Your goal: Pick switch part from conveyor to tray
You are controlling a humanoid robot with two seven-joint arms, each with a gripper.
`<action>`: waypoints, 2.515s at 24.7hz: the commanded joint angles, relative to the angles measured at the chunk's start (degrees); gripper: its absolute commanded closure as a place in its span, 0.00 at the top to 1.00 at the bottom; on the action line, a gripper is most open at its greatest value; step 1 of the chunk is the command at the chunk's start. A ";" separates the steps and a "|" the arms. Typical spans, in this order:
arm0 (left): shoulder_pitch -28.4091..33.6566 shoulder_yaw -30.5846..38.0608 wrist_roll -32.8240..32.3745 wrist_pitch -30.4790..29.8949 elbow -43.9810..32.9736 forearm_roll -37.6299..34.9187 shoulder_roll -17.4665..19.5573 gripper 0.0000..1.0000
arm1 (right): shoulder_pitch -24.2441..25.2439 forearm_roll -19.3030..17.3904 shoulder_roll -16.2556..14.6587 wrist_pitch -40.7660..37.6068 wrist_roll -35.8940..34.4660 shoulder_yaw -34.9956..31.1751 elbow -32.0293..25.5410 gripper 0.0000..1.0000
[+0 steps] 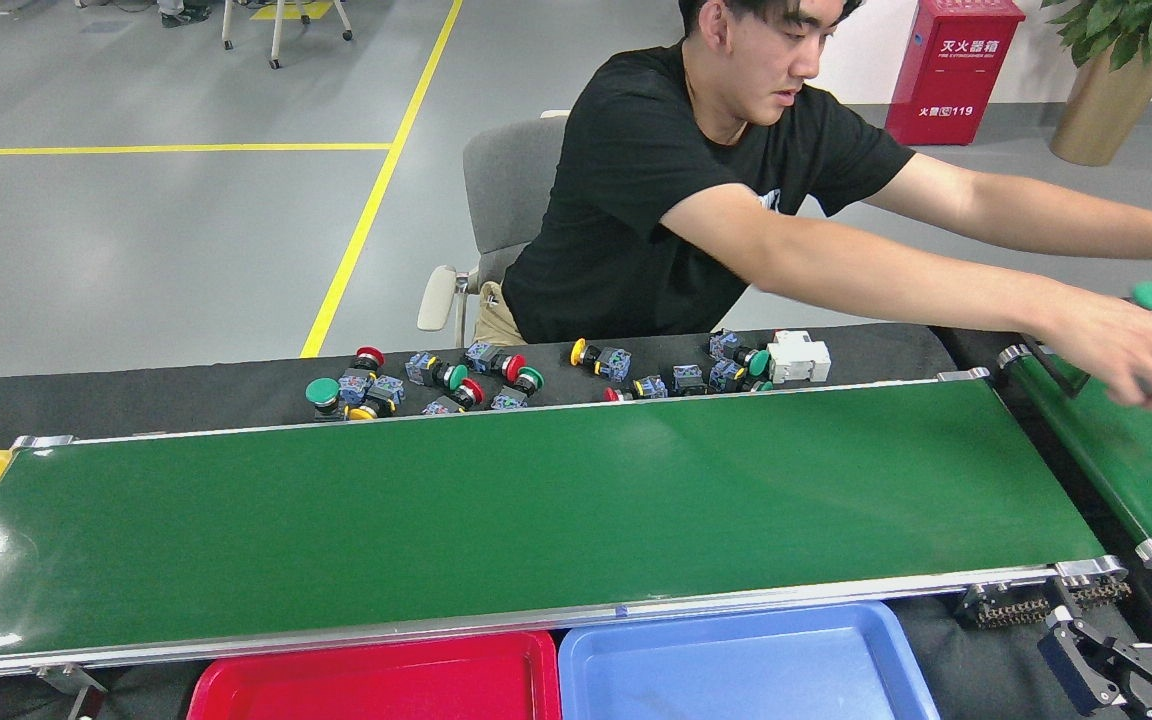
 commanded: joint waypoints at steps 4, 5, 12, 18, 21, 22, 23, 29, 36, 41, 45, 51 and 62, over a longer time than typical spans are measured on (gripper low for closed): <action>-0.23 1.55 0.40 0.63 -0.46 -0.03 0.62 1.00 | 1.43 -0.24 0.12 -0.08 -0.34 0.00 -2.12 0.99; -0.23 1.55 0.40 0.89 -0.54 -0.03 0.62 1.00 | 1.43 -0.24 0.12 0.00 -0.34 0.00 -2.12 0.99; -1.37 1.90 0.49 0.98 -0.72 0.15 0.44 1.00 | 0.99 3.19 2.58 3.87 0.01 0.44 -1.77 0.97; -2.51 1.81 0.57 3.36 -0.63 -0.21 0.53 1.00 | -0.42 3.89 2.93 7.39 0.10 5.80 -1.85 0.97; -3.30 1.81 0.57 3.44 -0.63 -0.21 0.70 1.00 | -2.09 4.07 3.02 7.56 0.36 5.89 -1.41 0.97; -3.30 1.81 0.57 3.44 -0.54 -0.21 0.79 1.00 | -3.31 4.15 3.19 7.56 0.62 5.89 -0.89 0.97; -3.39 1.81 0.57 3.44 -0.46 -0.21 0.79 1.00 | -4.02 4.15 3.28 7.65 0.98 5.89 -0.45 0.97; -3.48 1.72 2.42 3.36 -0.28 -0.29 1.06 1.00 | -10.88 4.33 2.93 8.88 3.44 6.06 5.00 0.97; -3.57 1.64 2.42 3.27 -0.10 -0.21 1.06 1.00 | -13.95 4.68 3.55 9.06 4.49 8.17 7.82 0.97; -3.83 1.55 2.51 3.36 -0.10 -0.21 0.97 1.00 | -14.92 4.86 4.25 9.06 5.37 10.98 7.99 0.97; -4.27 1.46 2.42 3.36 -0.10 -0.21 0.97 1.00 | -18.35 5.03 5.39 9.14 7.04 12.04 10.10 0.97; -5.41 1.02 2.42 3.27 -0.02 -0.21 0.97 1.00 | -25.38 5.12 5.57 14.15 7.39 15.99 16.52 0.97; -8.31 -1.44 2.42 3.09 1.65 -0.29 1.23 1.00 | -30.30 5.03 5.31 12.04 6.78 18.81 24.60 0.01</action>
